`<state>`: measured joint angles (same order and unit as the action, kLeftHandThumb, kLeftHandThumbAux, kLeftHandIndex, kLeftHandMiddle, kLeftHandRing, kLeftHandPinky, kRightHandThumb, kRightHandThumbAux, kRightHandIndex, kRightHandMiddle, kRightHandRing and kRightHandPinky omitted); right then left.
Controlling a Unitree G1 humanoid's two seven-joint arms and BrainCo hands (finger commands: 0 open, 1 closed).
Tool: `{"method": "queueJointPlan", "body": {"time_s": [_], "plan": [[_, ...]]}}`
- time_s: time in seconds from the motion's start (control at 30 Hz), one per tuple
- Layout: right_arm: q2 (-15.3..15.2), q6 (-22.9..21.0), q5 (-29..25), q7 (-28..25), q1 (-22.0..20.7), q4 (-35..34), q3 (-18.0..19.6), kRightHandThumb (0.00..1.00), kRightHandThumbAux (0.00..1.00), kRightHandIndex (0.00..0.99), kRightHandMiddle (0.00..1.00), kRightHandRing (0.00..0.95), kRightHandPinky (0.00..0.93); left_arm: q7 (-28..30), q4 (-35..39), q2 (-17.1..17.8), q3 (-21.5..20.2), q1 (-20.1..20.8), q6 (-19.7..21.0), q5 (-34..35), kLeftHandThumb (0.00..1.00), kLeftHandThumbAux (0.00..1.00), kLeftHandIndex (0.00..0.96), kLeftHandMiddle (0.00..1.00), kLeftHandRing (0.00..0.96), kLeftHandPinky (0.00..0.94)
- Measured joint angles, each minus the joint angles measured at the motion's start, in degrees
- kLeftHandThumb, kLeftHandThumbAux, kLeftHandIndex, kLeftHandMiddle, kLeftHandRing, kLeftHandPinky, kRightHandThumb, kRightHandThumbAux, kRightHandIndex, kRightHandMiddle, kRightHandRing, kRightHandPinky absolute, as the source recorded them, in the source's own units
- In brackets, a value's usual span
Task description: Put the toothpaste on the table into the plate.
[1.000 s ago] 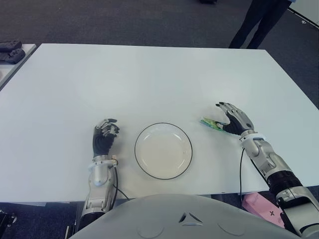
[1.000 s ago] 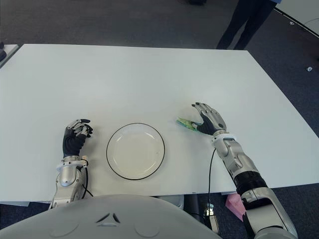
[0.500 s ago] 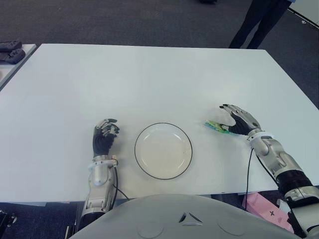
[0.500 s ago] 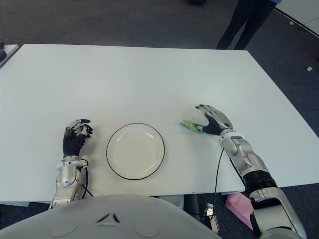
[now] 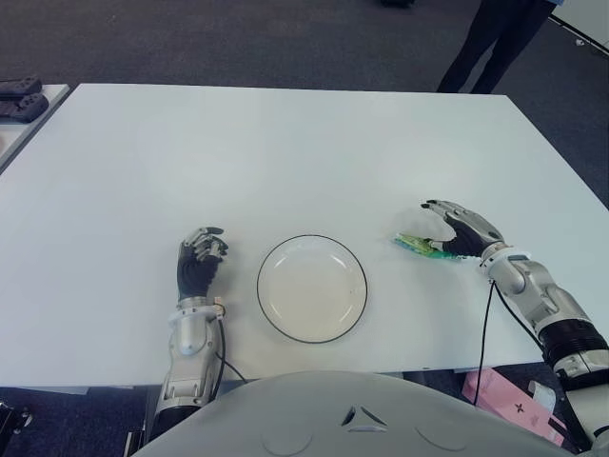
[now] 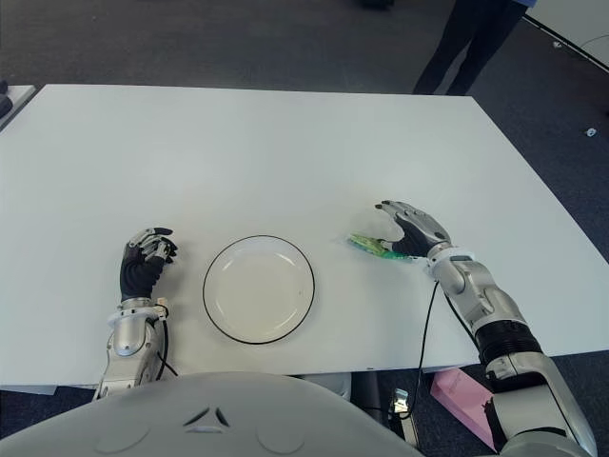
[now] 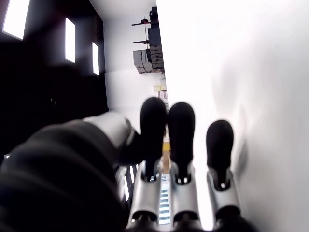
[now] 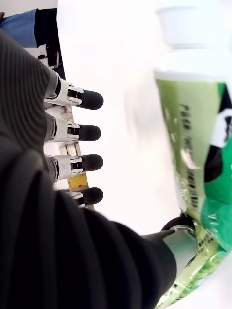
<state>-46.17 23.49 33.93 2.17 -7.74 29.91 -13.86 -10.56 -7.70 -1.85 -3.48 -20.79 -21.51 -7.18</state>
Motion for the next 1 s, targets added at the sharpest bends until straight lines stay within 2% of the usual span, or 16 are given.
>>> {"method": "queueJointPlan", "body": {"time_s": [0.4, 0.7, 0.83, 1.0], "plan": [[-0.1, 0.9, 0.1, 0.0, -0.1, 0.5, 0.9, 0.408, 0.676, 0.008, 0.064, 0.027, 0.000, 0.0, -0.2, 0.1, 0.0, 0.0, -0.6, 0.4, 0.705, 0.718, 0.434, 0.622, 0.619, 0.621], [-2.2, 0.2, -0.3, 0.5, 3.6, -14.8, 8.3, 0.437, 0.687, 0.013, 0.061, 0.033, 0.000, 0.0, -0.4, 0.1, 0.0, 0.1, -1.0, 0.3, 0.704, 0.718, 0.434, 0.627, 0.624, 0.617], [-2.6, -0.5, -0.7, 0.2, 4.7, -18.4, 10.7, 0.446, 0.681, 0.009, 0.058, 0.027, 0.000, 0.0, -0.6, 0.2, 0.0, 0.2, -0.9, 0.3, 0.705, 0.719, 0.434, 0.629, 0.626, 0.622], [-2.5, -0.7, -0.9, -0.4, 6.5, -20.5, 11.9, 0.459, 0.668, 0.007, 0.056, 0.024, 0.000, 0.0, -0.6, 0.2, 0.0, 0.2, -0.9, 0.3, 0.705, 0.719, 0.434, 0.629, 0.626, 0.621]]}}
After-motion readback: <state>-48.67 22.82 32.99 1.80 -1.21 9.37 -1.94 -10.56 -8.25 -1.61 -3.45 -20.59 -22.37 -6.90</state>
